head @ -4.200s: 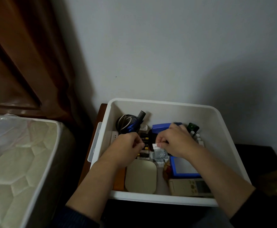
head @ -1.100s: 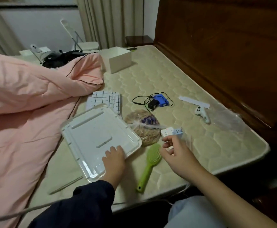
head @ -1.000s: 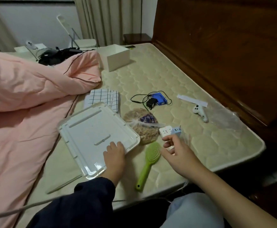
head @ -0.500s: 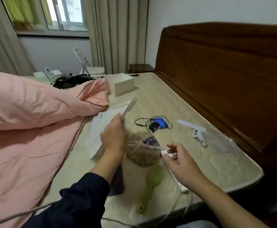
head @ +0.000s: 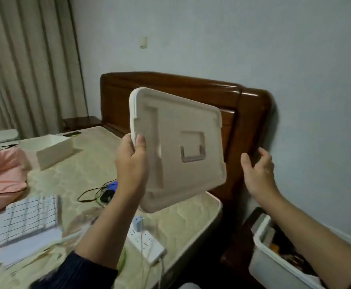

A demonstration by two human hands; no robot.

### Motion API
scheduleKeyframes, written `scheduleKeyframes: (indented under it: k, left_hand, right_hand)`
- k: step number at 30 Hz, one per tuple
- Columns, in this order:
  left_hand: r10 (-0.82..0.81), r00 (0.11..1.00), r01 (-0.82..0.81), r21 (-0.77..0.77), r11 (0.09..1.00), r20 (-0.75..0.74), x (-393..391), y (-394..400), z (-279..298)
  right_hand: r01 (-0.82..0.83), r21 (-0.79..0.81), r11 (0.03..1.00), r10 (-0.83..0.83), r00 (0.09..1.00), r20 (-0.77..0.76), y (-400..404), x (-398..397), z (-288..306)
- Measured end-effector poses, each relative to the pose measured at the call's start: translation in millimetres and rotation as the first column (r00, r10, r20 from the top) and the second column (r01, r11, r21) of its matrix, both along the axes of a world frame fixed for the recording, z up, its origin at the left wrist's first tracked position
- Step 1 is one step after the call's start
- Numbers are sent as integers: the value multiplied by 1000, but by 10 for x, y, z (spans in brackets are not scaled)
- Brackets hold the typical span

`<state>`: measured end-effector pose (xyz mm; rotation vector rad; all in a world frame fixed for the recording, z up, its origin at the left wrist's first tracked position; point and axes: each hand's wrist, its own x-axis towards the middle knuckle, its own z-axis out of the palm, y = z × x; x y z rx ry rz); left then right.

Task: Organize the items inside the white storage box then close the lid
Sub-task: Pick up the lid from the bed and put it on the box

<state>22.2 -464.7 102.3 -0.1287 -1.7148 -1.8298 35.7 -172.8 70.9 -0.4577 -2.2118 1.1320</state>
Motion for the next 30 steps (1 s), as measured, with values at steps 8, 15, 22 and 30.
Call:
scheduleKeyframes:
  k: [8, 15, 22, 30]
  left_hand:
    - [-563, 742, 594, 33, 804, 365, 123, 1911, -209]
    - [-631, 561, 793, -128, 596, 536, 158, 3230, -704]
    - [-427, 627, 776, -478, 411, 652, 59, 3717, -1651]
    - [-417, 631, 775, -496, 393, 655, -123, 3802, -2312]
  right_hand:
    - [509, -67, 858, -491, 852, 181, 2077, 1632, -106]
    - [697, -115, 708, -640, 702, 313, 2760, 2707, -864]
    - [784, -63, 617, -679, 572, 460, 3085, 2730, -1398]
    - [786, -38, 616, -627, 520, 580, 3243, 2566, -1856]
